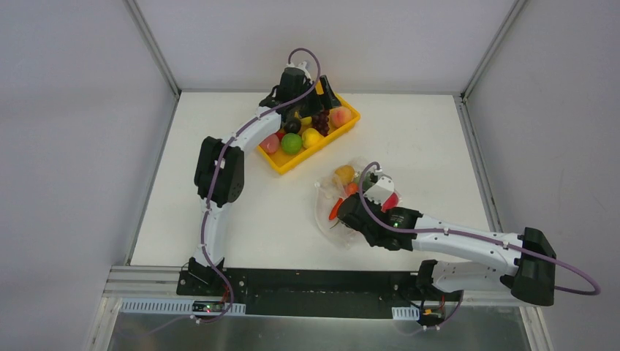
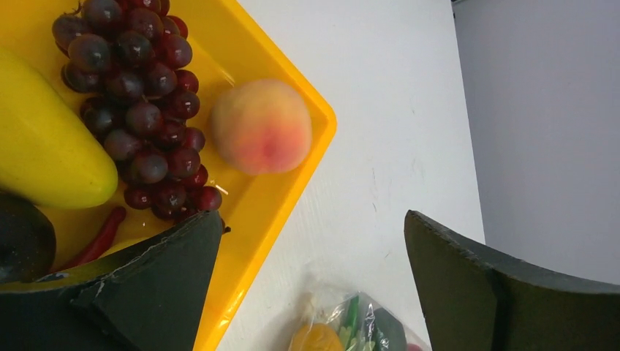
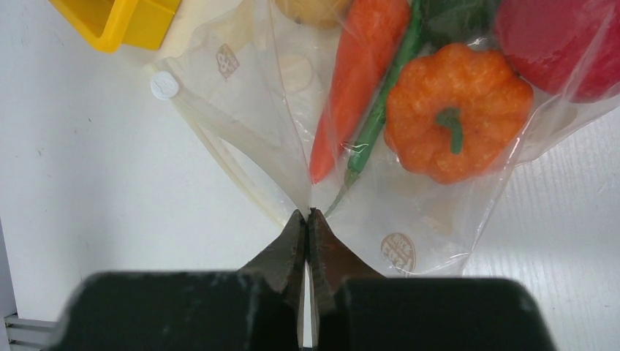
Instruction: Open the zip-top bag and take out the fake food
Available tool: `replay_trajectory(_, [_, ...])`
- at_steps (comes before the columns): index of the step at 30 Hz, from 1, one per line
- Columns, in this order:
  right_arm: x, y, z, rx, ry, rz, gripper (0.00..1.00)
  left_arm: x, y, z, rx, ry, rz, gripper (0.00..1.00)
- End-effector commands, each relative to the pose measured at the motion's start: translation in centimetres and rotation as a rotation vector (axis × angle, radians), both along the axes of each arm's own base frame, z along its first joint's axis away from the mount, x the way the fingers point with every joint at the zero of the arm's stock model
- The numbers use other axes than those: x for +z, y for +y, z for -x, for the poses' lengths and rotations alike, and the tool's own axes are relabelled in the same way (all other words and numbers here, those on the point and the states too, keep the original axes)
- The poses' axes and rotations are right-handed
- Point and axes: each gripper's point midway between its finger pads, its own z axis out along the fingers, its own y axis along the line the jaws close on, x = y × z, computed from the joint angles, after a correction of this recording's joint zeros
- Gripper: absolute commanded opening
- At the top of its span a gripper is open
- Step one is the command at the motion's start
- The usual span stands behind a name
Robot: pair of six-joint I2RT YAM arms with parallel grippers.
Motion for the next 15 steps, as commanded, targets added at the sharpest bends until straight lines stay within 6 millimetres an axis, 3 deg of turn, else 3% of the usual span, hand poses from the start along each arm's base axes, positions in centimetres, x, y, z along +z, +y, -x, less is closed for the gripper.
replay_trajectory(1, [0.4, 0.8, -0.1, 0.017, -0.004, -0.014, 0.0, 4.6, 0.8, 1.1, -0.017, -0.08, 0.036, 0.99])
replay_trajectory(7, [1.1, 0.6, -0.3, 0.016, -0.024, -0.013, 0.0, 5.8, 2.2, 4.8, -0.034, -0.079, 0.064, 0.99])
replay_trajectory(12, [1.7, 0.2, -0.5, 0.017, -0.04, 0.009, 0.0, 6.8, 3.6, 10.3, -0.071, -0.092, 0.125, 0.99])
replay_trajectory(15, [2.0, -0.1, -0.6, 0.015, -0.049, 0.027, 0.0, 6.1, 4.2, 13.9, -0.097, -0.084, 0.15, 0.99])
